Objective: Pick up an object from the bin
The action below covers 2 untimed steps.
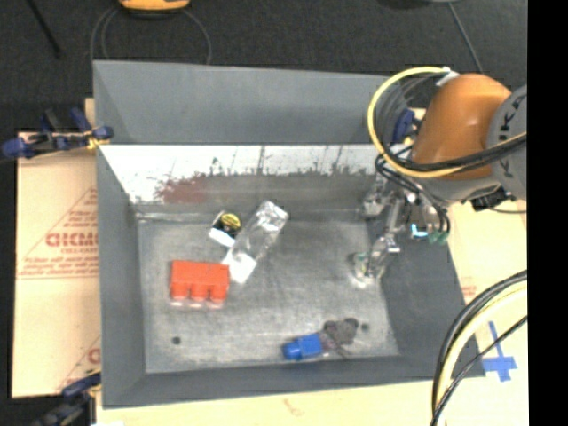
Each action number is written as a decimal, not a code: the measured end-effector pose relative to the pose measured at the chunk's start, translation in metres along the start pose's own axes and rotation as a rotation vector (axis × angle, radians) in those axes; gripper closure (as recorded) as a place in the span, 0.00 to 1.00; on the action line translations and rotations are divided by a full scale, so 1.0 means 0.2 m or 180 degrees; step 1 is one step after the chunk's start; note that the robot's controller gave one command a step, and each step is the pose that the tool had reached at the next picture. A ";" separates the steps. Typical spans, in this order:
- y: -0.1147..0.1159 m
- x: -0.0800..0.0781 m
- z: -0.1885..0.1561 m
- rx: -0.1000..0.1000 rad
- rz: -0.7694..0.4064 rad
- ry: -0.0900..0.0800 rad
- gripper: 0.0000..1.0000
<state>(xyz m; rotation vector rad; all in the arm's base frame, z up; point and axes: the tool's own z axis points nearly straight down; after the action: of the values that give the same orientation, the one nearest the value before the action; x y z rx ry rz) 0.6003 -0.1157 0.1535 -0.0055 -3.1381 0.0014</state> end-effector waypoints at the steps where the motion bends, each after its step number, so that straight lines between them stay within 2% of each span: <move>1: -0.06 -0.01 0.39 0.0003 -0.0312 -0.0023 0.00; 2: -0.21 0.13 0.40 0.0008 -0.0555 -0.0055 0.00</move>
Offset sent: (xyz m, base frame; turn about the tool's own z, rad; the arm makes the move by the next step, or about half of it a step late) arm 0.0018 -0.0099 -0.0765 -0.0994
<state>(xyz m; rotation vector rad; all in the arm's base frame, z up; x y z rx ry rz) 0.5747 -0.1580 0.0741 0.2691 -3.1438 0.0047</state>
